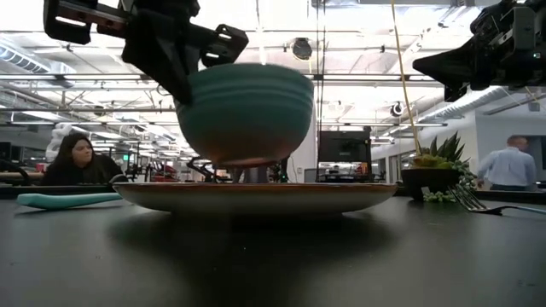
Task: Set table place
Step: Put the green bowl on top of the orange plate
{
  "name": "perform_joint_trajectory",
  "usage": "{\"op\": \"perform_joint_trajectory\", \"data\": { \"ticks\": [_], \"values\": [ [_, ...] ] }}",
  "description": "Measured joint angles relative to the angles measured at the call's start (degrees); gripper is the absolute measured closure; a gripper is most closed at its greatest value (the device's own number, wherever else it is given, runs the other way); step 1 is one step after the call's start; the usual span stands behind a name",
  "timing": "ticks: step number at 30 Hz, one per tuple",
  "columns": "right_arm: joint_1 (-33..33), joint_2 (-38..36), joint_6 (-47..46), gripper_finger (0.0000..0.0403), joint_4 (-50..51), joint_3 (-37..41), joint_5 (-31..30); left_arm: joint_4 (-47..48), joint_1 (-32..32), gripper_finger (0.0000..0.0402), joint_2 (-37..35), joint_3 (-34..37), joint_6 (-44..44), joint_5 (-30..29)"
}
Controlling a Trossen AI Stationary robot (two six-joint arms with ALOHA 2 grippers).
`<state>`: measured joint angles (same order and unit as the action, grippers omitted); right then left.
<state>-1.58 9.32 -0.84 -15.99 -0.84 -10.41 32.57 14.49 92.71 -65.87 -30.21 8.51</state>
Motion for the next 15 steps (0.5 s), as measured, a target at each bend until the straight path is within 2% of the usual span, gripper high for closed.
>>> {"op": "perform_joint_trajectory", "data": {
  "ticks": [11, 15],
  "values": [
    [0.0, 0.0, 0.0, 0.0403, 0.0, 0.02, 0.0, -0.57, -0.08, 0.0397, 3.33, -0.09, 0.41, 1.03],
    [0.0, 0.14, 0.0, 0.0403, 0.04, 0.0, 0.0, -0.39, -0.1, 0.0397, 4.24, 0.08, -0.09, -0.72]
  ]
}}
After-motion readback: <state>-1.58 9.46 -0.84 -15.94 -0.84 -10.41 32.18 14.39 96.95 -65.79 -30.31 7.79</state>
